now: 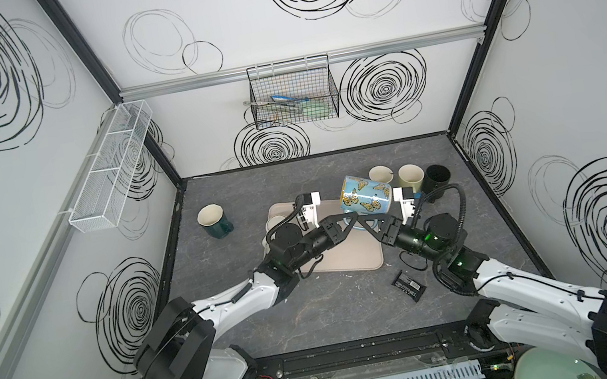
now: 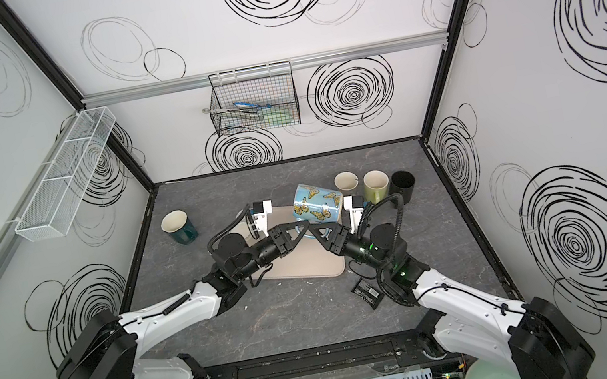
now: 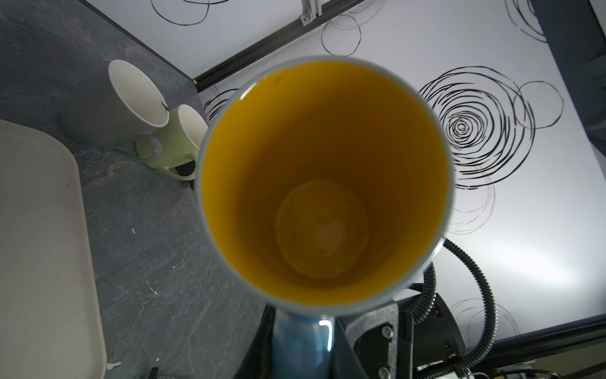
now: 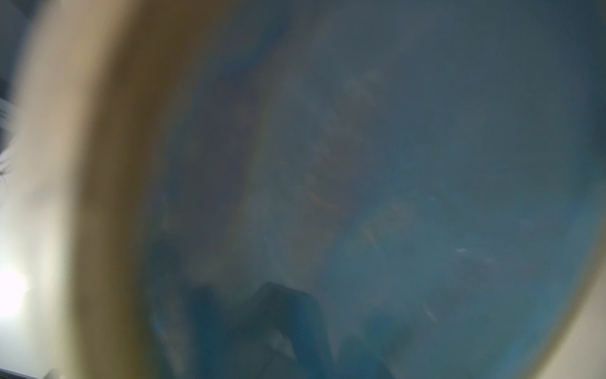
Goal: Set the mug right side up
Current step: 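Open the right gripper and pull back while the left gripper holds the mug upright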
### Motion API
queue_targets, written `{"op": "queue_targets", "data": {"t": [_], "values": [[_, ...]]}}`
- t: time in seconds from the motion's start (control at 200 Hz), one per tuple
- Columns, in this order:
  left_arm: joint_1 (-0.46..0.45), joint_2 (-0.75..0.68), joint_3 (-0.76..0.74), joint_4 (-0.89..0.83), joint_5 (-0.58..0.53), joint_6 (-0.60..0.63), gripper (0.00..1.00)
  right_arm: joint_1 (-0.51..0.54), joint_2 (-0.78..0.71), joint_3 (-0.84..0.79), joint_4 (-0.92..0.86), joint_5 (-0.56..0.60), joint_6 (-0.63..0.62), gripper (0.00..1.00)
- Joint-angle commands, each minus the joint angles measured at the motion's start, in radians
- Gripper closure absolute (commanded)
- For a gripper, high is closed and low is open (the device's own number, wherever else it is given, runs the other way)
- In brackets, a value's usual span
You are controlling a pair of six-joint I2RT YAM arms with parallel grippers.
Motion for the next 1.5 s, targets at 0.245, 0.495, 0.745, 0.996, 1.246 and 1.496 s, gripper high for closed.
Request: {"op": "queue_targets", "data": {"t": [0.245,0.495,0.745,0.996,1.246,1.496], "values": [[-0.015,-0.084,0.1,-0.129,-0.065,0.198,1.0,0.0,-0.033,0.039,0.021,-0.003,-0.022,0.49],[-0.018,-0.127,0.129,-0.23,-0.123,0.279,1.0,-0.006,-0.032,0.044,-0.026,0.011,-0.029,0.29],[-0.019,-0.14,0.163,-0.32,-0.174,0.333,1.0,-0.014,-0.041,0.047,-0.062,0.021,-0.042,0.12],[-0.018,-0.142,0.194,-0.376,-0.204,0.38,1.0,-0.025,-0.059,0.047,-0.133,0.032,-0.059,0.05],[-0.013,-0.151,0.226,-0.438,-0.239,0.434,1.0,-0.043,-0.071,0.048,-0.208,0.033,-0.085,0.0],[0.014,-0.189,0.227,-0.5,-0.276,0.486,1.0,-0.054,-0.079,0.034,-0.274,-0.02,-0.107,0.0]]}}
